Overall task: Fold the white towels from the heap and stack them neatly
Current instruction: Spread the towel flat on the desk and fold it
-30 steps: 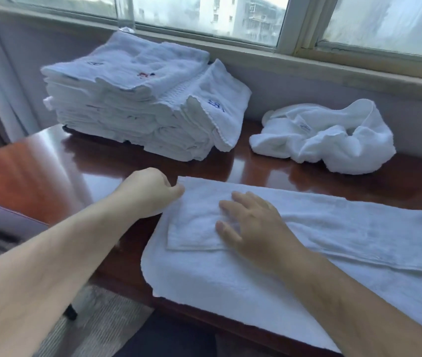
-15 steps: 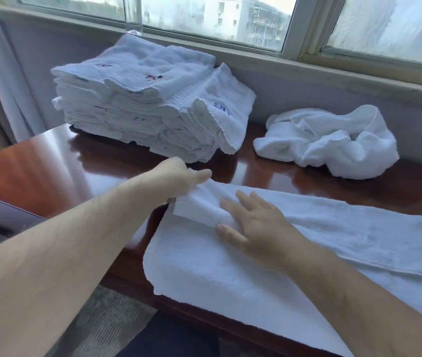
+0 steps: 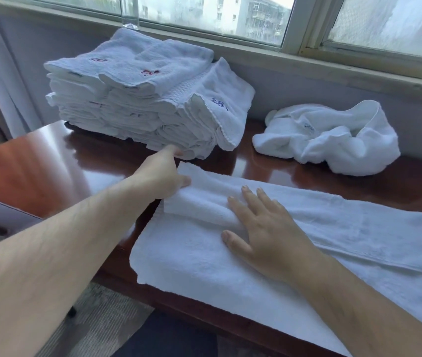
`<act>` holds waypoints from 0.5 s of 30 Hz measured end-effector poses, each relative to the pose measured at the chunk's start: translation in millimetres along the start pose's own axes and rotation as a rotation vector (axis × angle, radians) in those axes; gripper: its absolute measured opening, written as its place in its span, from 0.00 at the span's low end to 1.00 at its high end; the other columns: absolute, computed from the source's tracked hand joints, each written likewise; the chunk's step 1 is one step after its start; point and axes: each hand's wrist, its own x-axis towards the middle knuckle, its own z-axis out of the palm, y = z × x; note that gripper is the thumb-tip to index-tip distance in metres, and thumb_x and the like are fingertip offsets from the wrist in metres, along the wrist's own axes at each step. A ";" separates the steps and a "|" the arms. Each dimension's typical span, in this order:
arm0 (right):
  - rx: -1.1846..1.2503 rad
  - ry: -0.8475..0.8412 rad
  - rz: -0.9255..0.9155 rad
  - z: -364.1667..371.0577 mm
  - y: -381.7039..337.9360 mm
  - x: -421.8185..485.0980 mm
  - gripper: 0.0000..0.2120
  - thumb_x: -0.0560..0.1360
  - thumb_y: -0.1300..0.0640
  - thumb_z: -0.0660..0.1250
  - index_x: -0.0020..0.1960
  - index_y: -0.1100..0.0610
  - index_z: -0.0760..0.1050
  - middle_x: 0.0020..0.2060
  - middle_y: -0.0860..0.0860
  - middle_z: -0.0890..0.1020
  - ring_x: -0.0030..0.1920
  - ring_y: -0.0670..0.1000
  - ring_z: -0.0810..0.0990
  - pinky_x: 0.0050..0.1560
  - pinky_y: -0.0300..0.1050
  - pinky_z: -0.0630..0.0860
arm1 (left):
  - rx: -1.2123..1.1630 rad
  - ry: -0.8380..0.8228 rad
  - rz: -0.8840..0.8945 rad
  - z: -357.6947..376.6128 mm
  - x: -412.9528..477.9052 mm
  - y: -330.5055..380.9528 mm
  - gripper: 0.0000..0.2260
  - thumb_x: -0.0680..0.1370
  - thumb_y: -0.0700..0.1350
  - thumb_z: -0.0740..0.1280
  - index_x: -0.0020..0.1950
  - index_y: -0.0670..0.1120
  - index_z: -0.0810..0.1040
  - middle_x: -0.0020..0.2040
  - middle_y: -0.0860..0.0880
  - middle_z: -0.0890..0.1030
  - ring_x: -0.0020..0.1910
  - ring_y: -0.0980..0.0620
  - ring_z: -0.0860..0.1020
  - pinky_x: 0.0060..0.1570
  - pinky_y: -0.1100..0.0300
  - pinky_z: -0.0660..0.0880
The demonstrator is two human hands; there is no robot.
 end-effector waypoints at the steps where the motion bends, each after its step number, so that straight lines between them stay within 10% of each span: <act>1: -0.003 -0.025 0.001 0.9 1.8 -1.7 0.37 0.75 0.29 0.40 0.81 0.41 0.40 0.81 0.48 0.38 0.80 0.52 0.35 0.78 0.52 0.36 | 0.064 -0.021 0.029 -2.1 -1.0 1.2 0.31 0.72 0.49 0.76 0.72 0.57 0.67 0.47 0.54 0.76 0.41 0.56 0.77 0.33 0.62 0.70; 9: 0.074 -0.082 -0.035 1.0 3.9 -2.2 0.36 0.78 0.31 0.44 0.81 0.43 0.41 0.81 0.45 0.39 0.80 0.48 0.35 0.79 0.53 0.36 | 0.608 0.090 0.190 6.0 -23.3 23.1 0.23 0.79 0.45 0.65 0.73 0.56 0.68 0.65 0.47 0.69 0.60 0.44 0.71 0.52 0.51 0.71; 12: 0.086 0.112 -0.118 -3.0 1.6 -6.7 0.26 0.83 0.43 0.55 0.77 0.53 0.66 0.78 0.52 0.65 0.79 0.53 0.59 0.77 0.45 0.53 | 0.467 0.096 0.496 22.9 -32.7 27.9 0.16 0.81 0.51 0.60 0.69 0.56 0.73 0.68 0.52 0.72 0.66 0.47 0.68 0.63 0.50 0.67; 15: -0.068 0.290 -0.223 -4.4 -0.3 -10.0 0.13 0.83 0.53 0.59 0.55 0.56 0.81 0.53 0.50 0.83 0.58 0.53 0.81 0.60 0.47 0.75 | 0.471 -0.183 0.449 37.7 -32.1 24.3 0.18 0.83 0.56 0.52 0.68 0.53 0.73 0.72 0.50 0.71 0.73 0.47 0.65 0.69 0.51 0.63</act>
